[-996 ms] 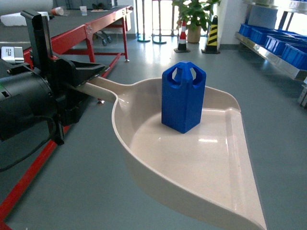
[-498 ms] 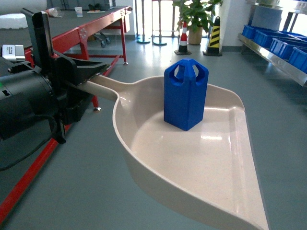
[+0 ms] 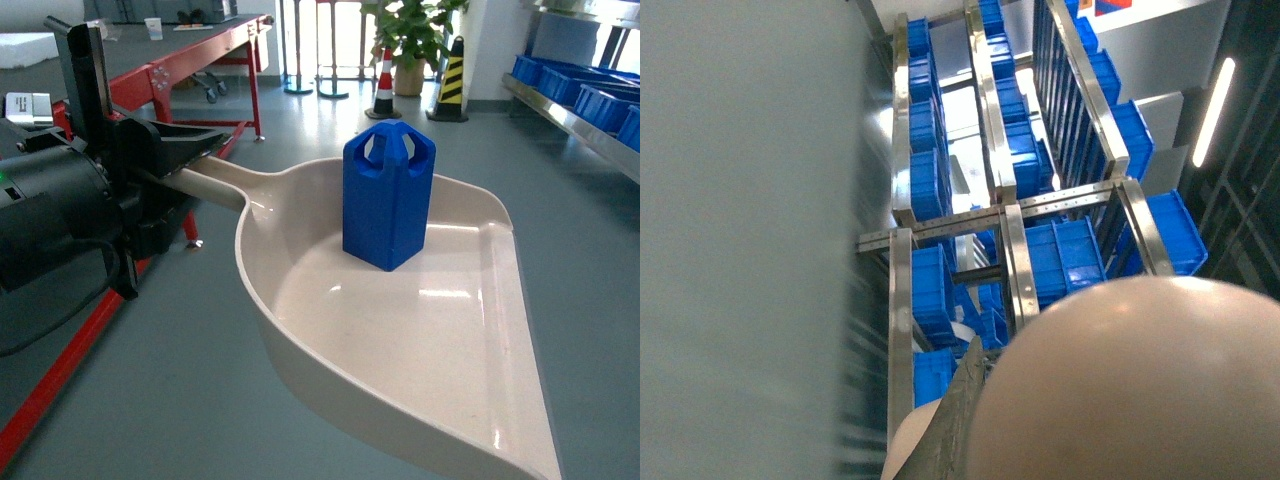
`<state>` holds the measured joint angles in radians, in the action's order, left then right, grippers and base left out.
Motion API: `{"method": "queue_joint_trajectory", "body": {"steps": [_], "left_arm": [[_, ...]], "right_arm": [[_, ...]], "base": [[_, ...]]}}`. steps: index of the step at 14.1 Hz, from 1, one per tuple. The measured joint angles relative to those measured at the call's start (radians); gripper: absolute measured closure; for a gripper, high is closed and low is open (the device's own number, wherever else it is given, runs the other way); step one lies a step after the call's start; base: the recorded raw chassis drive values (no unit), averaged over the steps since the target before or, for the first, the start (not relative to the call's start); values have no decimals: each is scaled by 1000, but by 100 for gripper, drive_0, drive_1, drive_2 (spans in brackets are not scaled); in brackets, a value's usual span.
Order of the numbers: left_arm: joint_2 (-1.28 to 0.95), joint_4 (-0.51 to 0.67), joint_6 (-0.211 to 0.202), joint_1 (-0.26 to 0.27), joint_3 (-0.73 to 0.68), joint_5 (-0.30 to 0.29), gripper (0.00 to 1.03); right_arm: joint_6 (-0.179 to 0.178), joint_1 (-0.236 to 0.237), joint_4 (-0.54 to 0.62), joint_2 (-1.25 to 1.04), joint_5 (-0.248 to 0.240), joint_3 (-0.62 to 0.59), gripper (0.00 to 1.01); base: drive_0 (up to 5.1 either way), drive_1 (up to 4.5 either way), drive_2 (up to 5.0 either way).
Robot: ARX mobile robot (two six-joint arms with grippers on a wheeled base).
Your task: Place part in tray to right shelf
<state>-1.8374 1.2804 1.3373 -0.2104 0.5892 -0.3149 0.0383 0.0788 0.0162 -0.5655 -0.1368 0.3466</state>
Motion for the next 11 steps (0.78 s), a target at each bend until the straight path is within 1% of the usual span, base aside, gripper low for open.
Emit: {"method": "queue_joint_trajectory", "body": {"steps": [11], "left_arm": [[0, -1, 0, 0, 0, 0, 89]], "right_arm": [[0, 0, 1, 2, 0, 0, 3]], "base": [[484, -262, -262]]}}
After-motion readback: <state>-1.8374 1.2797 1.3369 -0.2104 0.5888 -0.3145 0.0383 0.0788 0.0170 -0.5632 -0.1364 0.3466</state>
